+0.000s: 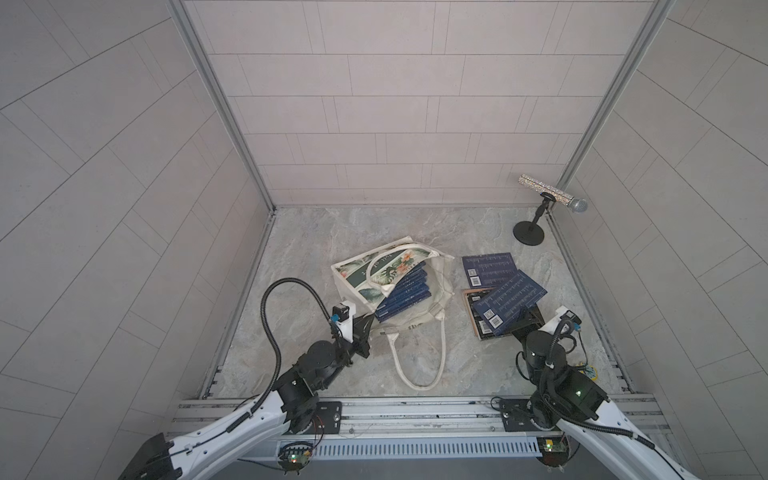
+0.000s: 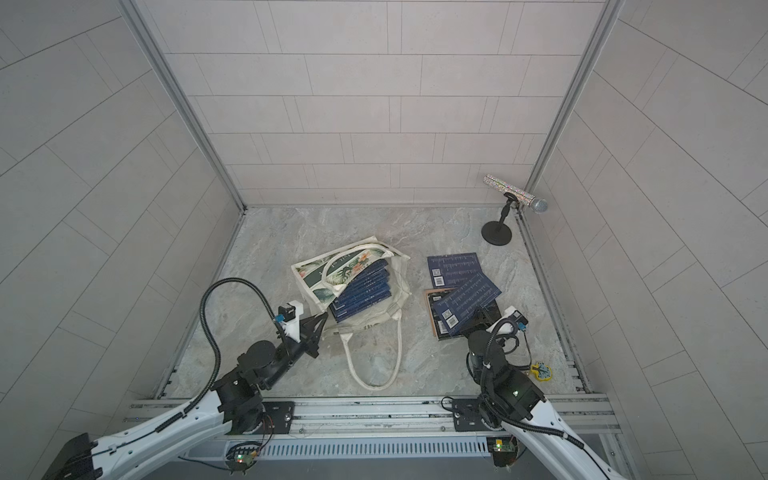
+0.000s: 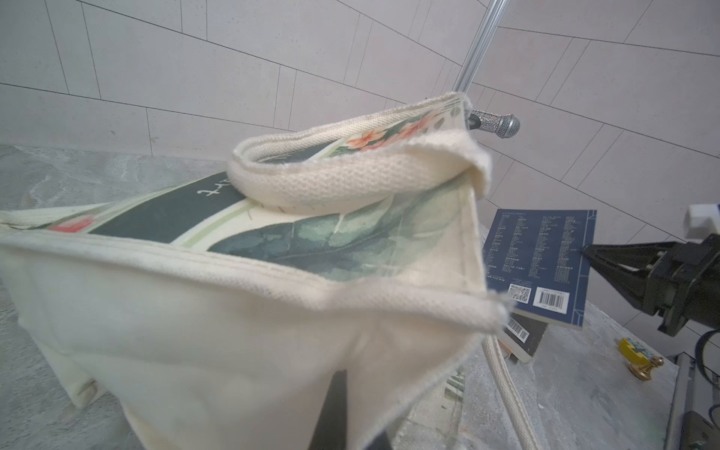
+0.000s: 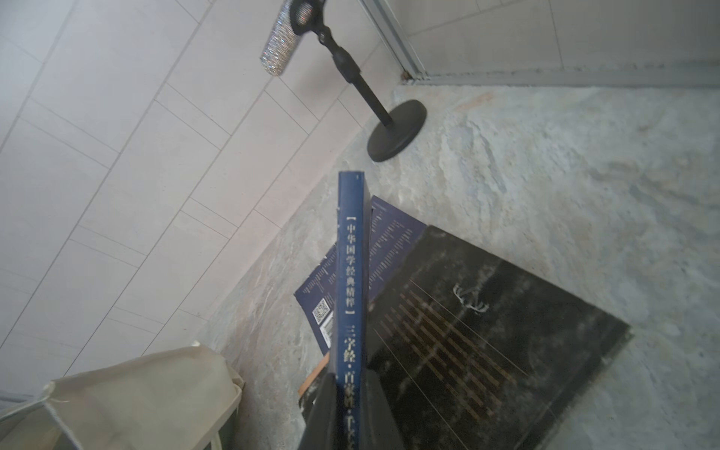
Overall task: Take out the books from the canvas bag
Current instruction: Place the book on the book.
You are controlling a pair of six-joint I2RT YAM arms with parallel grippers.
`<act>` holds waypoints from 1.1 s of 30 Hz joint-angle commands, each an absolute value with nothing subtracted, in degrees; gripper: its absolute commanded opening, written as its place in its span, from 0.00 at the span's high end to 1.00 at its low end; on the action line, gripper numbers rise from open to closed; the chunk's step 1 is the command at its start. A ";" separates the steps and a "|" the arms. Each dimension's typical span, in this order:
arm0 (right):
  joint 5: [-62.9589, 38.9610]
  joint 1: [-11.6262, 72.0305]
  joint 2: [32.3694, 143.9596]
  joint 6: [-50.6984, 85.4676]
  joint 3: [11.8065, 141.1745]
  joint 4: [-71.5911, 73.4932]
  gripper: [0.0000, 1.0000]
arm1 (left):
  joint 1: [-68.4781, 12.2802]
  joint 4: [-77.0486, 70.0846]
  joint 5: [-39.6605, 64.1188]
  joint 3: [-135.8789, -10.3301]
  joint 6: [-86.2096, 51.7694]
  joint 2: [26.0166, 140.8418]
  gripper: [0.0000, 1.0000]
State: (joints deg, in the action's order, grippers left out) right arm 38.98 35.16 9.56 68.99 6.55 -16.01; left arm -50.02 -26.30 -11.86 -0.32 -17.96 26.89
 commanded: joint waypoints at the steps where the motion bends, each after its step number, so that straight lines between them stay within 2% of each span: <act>1: 38.57 34.77 9.13 79.48 4.72 -16.27 1.00 | -50.19 -29.05 -11.74 -1.14 -17.42 26.10 1.00; 7: 39.28 34.76 13.08 88.57 2.39 -17.76 0.99 | -50.20 -27.81 -12.58 -1.49 -18.39 25.72 1.00; 12: 38.27 34.79 15.28 94.15 3.37 -21.58 0.92 | -50.19 -22.92 -16.30 -2.11 -20.09 24.23 1.00; 18: 39.87 34.75 17.66 100.87 5.78 -29.13 0.67 | -50.23 -22.31 -16.47 -2.03 -20.13 23.68 1.00; 22: 40.72 34.72 16.00 101.71 7.51 -33.72 0.32 | -50.19 -22.20 -16.44 -2.11 -19.80 23.62 1.00; 23: 41.10 34.73 15.49 101.52 8.14 -35.00 0.20 | -50.19 -22.37 -16.35 -2.11 -19.79 23.71 1.00; 24: 41.29 34.80 15.02 101.60 8.50 -35.81 0.03 | -50.23 -22.54 -16.50 -2.15 -19.81 23.88 1.00; 28: 40.90 34.74 12.81 100.92 10.77 -38.58 0.00 | -50.23 -22.42 -16.80 -2.37 -20.14 24.52 1.00; 33: 39.03 34.74 14.52 88.23 16.26 -34.12 0.00 | -50.19 -14.94 -19.50 -3.05 -27.82 23.07 1.00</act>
